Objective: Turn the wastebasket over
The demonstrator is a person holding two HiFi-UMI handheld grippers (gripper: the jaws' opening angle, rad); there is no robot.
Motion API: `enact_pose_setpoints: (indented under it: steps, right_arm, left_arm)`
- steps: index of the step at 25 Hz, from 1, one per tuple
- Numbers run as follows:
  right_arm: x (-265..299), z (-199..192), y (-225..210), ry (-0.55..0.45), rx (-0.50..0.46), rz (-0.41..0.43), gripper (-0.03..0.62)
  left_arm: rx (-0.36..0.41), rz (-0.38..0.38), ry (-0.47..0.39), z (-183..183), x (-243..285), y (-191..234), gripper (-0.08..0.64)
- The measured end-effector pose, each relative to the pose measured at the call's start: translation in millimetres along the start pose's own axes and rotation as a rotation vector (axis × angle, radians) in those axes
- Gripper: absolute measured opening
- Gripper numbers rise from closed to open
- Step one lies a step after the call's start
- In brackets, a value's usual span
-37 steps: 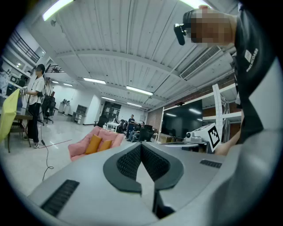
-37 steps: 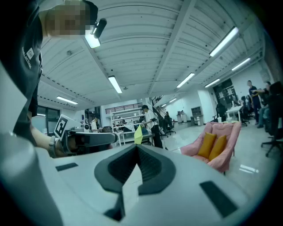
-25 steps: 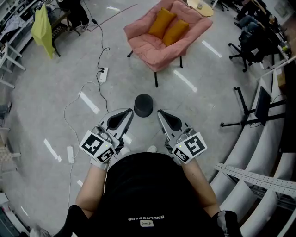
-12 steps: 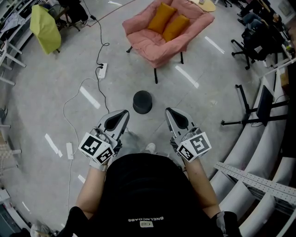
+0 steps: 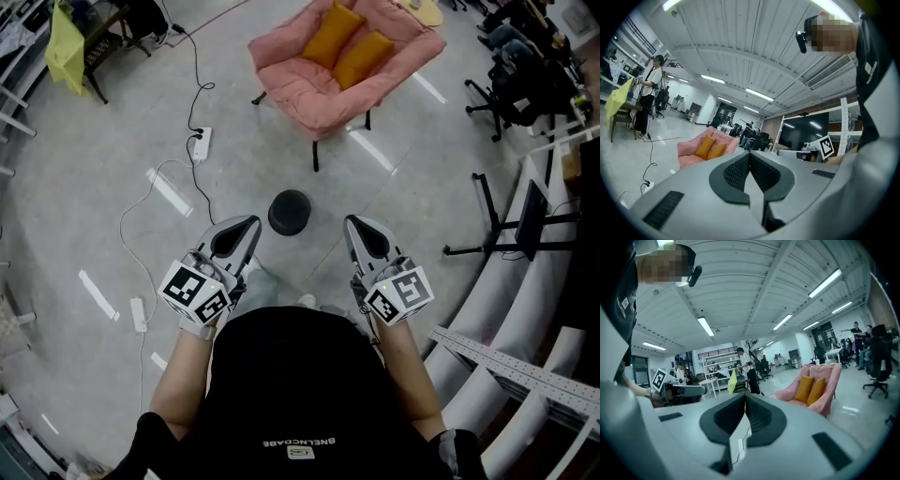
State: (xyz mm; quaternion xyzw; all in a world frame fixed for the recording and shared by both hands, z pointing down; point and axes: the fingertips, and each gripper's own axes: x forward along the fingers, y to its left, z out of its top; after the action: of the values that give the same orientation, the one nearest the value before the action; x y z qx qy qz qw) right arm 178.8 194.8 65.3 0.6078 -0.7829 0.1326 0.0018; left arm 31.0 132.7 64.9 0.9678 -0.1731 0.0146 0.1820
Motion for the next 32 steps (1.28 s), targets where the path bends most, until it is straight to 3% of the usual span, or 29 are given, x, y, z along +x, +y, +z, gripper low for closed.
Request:
enact_pose_setpoints:
  steps: [9, 16, 20, 25, 32]
  right_arm:
    - [78, 13, -3, 0.034, 0.004, -0.066, 0.011]
    - [101, 7, -34, 0.072, 0.046, -0.038, 0.011]
    - [113, -5, -62, 0.125, 0.066, 0.039, 0.011]
    - [126, -32, -92, 0.240, 0.080, 0.176, 0.011]
    - [159, -103, -133, 0.418, 0.088, 0.324, 0.022]
  left_arm:
    - [-0.031, -0.054, 0.051, 17, 7, 80, 0.014]
    - [-0.062, -0.020, 0.103, 3, 31, 95, 0.014]
    - [-0.083, 0.049, 0.120, -10, 55, 94, 0.015]
    - [-0.156, 0.194, 0.143, -42, 81, 99, 0.015]
    - [-0.268, 0.374, 0.170, -105, 99, 122, 0.017]
